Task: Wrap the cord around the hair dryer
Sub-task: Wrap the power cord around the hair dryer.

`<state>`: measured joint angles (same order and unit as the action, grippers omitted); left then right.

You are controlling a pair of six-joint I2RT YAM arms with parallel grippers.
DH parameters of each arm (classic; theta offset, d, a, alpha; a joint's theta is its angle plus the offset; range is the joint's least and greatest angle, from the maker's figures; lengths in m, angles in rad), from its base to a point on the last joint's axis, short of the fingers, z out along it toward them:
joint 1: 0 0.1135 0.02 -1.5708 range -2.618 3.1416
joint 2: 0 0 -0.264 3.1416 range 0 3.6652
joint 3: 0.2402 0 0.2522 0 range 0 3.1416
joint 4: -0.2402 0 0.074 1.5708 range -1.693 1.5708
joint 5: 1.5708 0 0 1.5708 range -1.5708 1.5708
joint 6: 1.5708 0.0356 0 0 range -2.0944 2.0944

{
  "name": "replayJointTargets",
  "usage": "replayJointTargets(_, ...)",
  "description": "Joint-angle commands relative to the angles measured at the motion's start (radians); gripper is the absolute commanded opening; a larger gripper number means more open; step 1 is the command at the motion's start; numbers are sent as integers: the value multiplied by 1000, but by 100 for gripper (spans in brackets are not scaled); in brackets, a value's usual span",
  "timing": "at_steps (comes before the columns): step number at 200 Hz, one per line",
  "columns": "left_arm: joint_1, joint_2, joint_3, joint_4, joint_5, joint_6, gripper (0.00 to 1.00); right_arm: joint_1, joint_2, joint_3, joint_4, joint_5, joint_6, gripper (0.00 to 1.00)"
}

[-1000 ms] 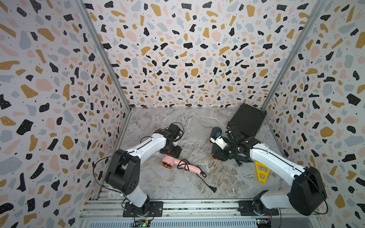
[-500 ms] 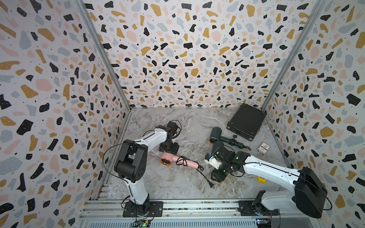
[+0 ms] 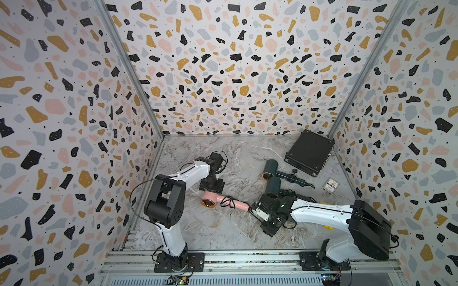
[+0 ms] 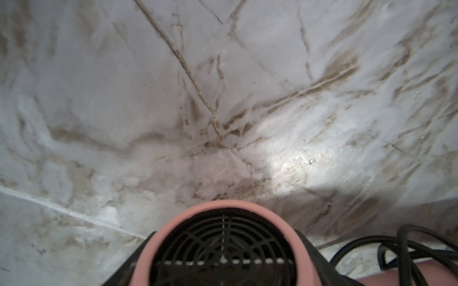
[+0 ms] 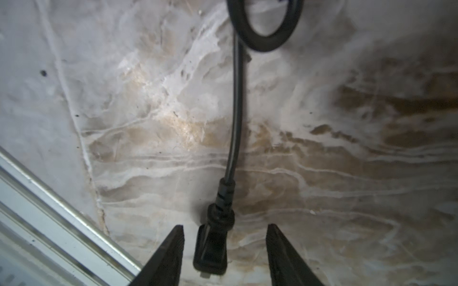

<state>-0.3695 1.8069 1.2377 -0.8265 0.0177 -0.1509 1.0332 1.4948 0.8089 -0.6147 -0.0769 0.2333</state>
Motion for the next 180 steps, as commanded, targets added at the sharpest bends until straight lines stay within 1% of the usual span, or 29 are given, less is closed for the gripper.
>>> replayJointTargets(1, 5, -9, 38, -9, 10, -13, 0, 30, 19, 32, -21, 37, 37, 51)
replayJointTargets(14, 5, -7, 34, -8, 10, -14, 0, 38, 25, 27, -13, 39, 45, 46)
replayJointTargets(43, 8, -4, 23, 20, 26, -33, 0, 48, 27, 55, -29, 51, 42, 32)
replayJointTargets(66, 16, 1, 24, 47, 41, -62, 0, 48, 1, 71, -36, 29, 26, 14)
replayJointTargets(78, 23, -3, 23, 71, 39, -81, 0, 48, -24, 76, -34, -4, 17, 6)
replayJointTargets(89, 34, -4, 22, 98, 22, -103, 0, 48, -52, 77, -17, -44, 6, 0)
replayJointTargets(122, 65, -21, 2, 217, -53, -184, 0, 48, -142, 114, 18, -128, -36, 0)
replayJointTargets(137, 69, -37, -21, 292, -96, -220, 0, 48, -170, 149, 23, -140, -53, 0)
replayJointTargets(153, 70, -57, -46, 372, -119, -270, 0, 48, -190, 187, 29, -154, -68, 0)
replayJointTargets(180, 69, -79, -84, 475, -172, -358, 0, 47, -216, 227, 80, -190, -74, 0)
